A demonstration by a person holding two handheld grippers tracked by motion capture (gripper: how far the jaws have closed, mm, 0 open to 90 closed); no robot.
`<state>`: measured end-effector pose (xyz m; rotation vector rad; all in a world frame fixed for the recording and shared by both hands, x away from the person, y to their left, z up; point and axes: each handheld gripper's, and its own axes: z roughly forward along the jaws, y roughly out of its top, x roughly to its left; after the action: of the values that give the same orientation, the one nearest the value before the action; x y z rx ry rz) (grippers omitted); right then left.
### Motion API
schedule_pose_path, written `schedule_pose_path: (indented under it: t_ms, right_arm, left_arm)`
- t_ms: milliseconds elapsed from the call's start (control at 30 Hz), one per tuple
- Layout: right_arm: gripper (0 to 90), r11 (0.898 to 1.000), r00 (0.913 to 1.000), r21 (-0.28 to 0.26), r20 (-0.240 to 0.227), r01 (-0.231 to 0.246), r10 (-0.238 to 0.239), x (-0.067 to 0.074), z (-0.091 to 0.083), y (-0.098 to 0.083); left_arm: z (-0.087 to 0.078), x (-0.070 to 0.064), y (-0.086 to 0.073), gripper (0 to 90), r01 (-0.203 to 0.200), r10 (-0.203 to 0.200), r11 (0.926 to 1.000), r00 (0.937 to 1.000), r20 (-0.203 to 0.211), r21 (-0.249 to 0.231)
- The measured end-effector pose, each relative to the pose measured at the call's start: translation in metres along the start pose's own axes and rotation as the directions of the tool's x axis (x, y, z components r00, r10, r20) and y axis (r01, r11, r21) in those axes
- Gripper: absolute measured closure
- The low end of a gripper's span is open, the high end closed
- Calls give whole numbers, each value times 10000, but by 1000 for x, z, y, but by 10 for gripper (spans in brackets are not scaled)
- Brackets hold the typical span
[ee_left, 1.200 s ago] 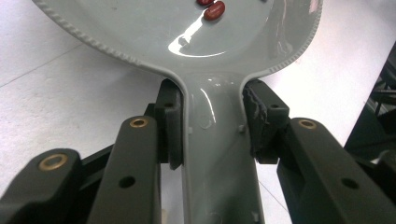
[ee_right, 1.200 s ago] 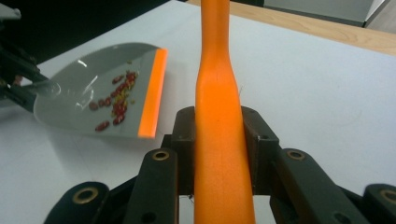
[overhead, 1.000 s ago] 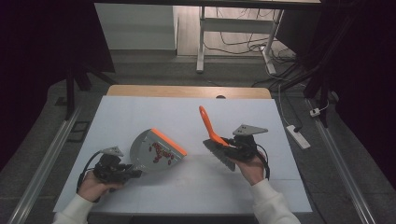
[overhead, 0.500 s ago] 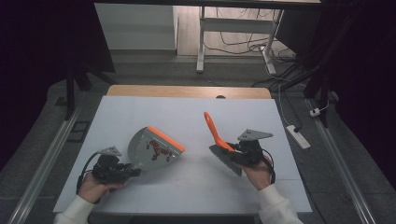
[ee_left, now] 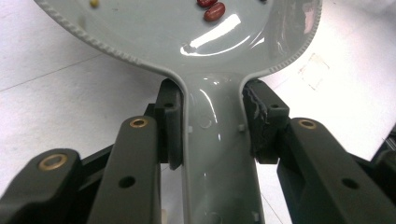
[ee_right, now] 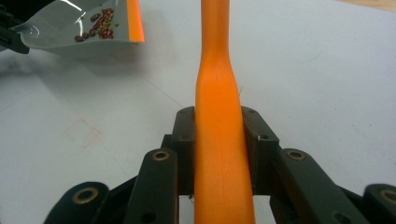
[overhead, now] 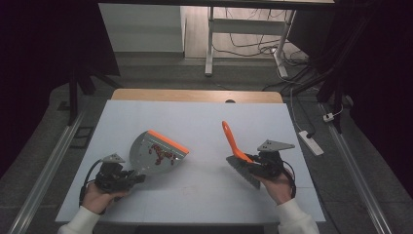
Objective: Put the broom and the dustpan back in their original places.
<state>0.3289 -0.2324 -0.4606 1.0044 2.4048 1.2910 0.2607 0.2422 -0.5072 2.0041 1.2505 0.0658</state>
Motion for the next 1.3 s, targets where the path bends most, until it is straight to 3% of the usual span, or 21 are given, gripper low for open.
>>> schedule_pose_path:
  t_ms: [233, 433, 800, 1133, 1300]
  right_arm:
    - [700, 9998, 9998, 138, -130, -122, 124, -2, -5, -5]
    - [700, 9998, 9997, 153, -210, -152, 156, -3, -7, -7]
    - [701, 9989, 9990, 250, -236, -385, 391, -6, -13, -11]
    - [701, 9962, 9972, 651, -424, -587, 615, -3, -10, -15]
    - [700, 9950, 9959, 744, -574, -662, 706, -2, -9, -15]
  left_arm:
    - [-2, -2, -5, 613, 470, -476, 9987, 9983, -328, -204]
    - [-4, -3, -10, 613, 928, -955, 9948, 9930, -701, -408]
    - [-3, -4, -15, 613, 1815, -1910, 9800, 9729, -1304, -813]
    - [2, -3, -12, 612, 2444, -2622, 9618, 9518, -1590, -1231]
    - [4, -1, -12, 612, 2678, -2872, 9544, 9443, -1609, -1317]
